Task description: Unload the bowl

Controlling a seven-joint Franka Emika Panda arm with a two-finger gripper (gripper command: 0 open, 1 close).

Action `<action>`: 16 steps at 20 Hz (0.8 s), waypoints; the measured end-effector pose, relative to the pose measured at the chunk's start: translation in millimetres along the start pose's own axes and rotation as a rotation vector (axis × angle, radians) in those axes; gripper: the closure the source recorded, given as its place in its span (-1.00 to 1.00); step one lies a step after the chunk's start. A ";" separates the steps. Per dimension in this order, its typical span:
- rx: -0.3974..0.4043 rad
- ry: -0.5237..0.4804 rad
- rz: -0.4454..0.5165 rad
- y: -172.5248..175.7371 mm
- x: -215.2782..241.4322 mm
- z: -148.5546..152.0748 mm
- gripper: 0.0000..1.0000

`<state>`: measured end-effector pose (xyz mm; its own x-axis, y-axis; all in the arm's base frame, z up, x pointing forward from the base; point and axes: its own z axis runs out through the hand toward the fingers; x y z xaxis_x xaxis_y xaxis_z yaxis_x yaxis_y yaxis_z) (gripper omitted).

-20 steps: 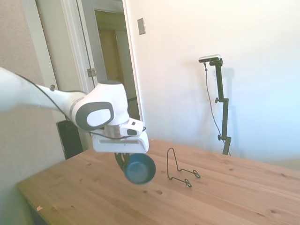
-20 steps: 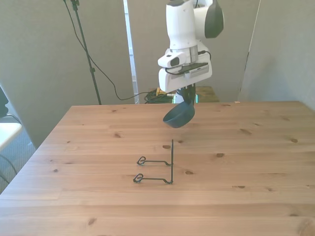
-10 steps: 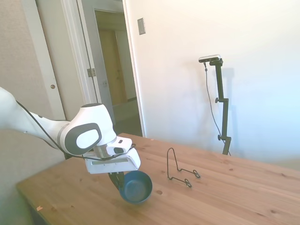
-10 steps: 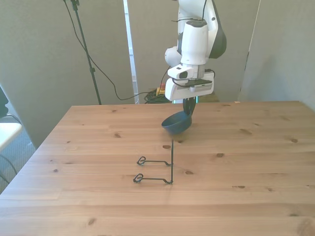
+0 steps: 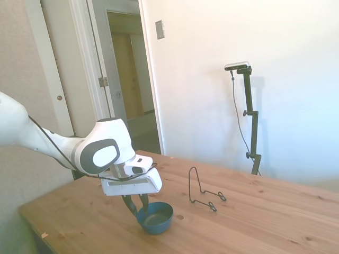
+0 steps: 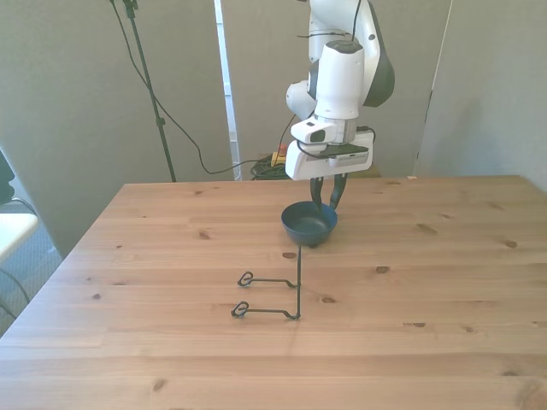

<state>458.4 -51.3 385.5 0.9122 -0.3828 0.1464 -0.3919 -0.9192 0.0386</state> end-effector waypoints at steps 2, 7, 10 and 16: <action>-0.016 0.011 0.028 -1.7 6.0 -1.2 -1.00; -0.065 0.054 0.154 -4.2 13.3 -8.5 -1.00; -0.080 0.012 0.161 -6.3 7.2 -14.3 -1.00; 0.015 0.024 0.311 -3.7 7.3 -70.1 -1.00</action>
<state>458.1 -44.1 455.8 0.7457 -0.6436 0.1723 -0.6497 -0.7598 -0.0264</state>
